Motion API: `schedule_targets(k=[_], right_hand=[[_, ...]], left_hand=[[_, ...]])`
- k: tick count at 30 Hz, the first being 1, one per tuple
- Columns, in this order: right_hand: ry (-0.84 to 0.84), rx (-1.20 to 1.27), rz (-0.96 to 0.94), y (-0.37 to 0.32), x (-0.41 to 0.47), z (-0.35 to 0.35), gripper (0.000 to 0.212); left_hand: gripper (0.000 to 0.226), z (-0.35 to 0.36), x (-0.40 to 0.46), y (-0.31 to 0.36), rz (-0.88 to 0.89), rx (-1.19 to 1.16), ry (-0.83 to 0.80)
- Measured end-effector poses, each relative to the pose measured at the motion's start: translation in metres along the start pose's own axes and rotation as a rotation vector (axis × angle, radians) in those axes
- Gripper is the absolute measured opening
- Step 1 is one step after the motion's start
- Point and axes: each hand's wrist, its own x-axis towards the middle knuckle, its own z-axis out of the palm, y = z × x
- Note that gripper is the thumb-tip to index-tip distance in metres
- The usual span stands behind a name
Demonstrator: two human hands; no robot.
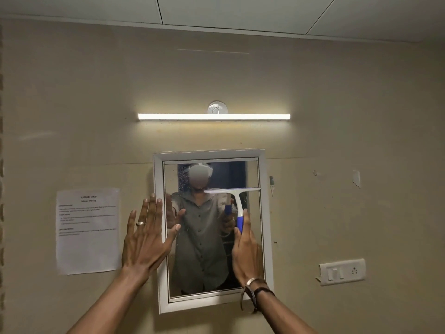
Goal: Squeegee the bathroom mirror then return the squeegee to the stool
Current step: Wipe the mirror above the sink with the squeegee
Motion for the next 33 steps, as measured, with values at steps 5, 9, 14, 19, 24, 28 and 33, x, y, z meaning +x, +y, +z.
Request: schedule_targets(k=[5, 9, 14, 19, 24, 28, 33], right_hand=[[0.053, 0.020, -0.099, -0.032, 0.051, -0.014, 0.068], [0.005, -0.020, -0.102, -0.037, 0.073, -0.013, 0.067], [-0.035, -0.025, -0.069, -0.018, 0.032, -0.007, 0.067], [-0.075, 0.011, 0.009, 0.012, -0.022, 0.008, 0.078], [-0.106, 0.014, 0.068, 0.024, -0.055, 0.005, 0.087], [-0.056, 0.072, 0.041, 0.004, -0.030, -0.011, 0.056], [-0.049, -0.011, -0.036, -0.015, 0.029, -0.022, 0.062]], left_hand=[[0.090, -0.010, 0.003, 0.001, -0.001, 0.005, -0.010], [0.091, -0.013, 0.002, -0.004, -0.001, 0.038, -0.012], [0.093, -0.017, -0.008, -0.008, -0.005, 0.079, -0.011], [0.092, -0.020, -0.019, -0.006, -0.007, 0.092, -0.023], [0.093, -0.026, -0.026, -0.002, -0.013, 0.098, -0.043], [0.092, -0.033, -0.023, -0.001, -0.021, 0.091, -0.042], [0.093, -0.033, -0.023, -0.006, -0.020, 0.087, -0.039]])
